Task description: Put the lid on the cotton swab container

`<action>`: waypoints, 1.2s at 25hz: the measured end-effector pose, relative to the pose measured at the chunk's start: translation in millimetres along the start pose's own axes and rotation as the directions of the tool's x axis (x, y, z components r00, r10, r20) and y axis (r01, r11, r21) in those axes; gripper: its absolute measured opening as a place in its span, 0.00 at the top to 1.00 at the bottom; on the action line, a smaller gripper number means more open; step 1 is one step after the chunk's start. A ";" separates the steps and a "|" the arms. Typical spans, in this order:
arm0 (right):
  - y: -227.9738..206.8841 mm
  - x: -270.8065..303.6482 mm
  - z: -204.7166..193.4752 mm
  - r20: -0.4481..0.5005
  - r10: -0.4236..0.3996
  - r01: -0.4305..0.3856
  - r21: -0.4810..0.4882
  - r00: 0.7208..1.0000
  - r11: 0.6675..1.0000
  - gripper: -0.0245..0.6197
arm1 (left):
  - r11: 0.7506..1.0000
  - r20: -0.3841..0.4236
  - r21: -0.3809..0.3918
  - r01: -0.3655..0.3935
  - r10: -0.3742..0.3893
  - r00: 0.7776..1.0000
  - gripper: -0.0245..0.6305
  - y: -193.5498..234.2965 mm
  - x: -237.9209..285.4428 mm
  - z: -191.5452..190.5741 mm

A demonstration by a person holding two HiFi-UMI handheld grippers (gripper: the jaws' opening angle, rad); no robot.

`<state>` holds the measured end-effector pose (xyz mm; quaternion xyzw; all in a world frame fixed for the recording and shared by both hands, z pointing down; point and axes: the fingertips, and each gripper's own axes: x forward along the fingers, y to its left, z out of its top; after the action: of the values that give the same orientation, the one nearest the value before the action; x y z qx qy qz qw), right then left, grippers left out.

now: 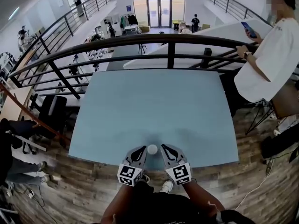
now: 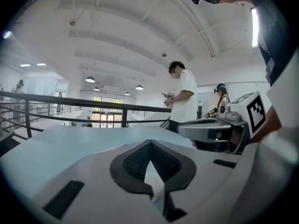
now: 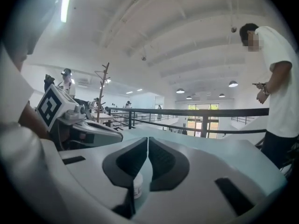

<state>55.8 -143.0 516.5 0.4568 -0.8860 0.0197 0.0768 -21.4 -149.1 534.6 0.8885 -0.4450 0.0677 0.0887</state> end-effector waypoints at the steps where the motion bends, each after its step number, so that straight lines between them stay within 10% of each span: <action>1: -4.3 -2.3 4.7 0.008 -0.008 0.008 -0.003 1.000 1.000 0.92 | 1.000 0.005 0.009 0.014 -0.014 1.000 0.95 -5.2 1.0 1.4; 30: -11.3 -11.0 34.3 0.084 -0.071 0.069 0.034 0.994 0.997 0.93 | 0.999 0.064 0.031 -0.030 0.028 0.998 0.95 19.5 -27.6 33.7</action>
<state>67.1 -144.3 480.5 0.4892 -0.8715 0.0111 0.0328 -52.1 -146.4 498.2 0.8850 -0.4593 0.0479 0.0594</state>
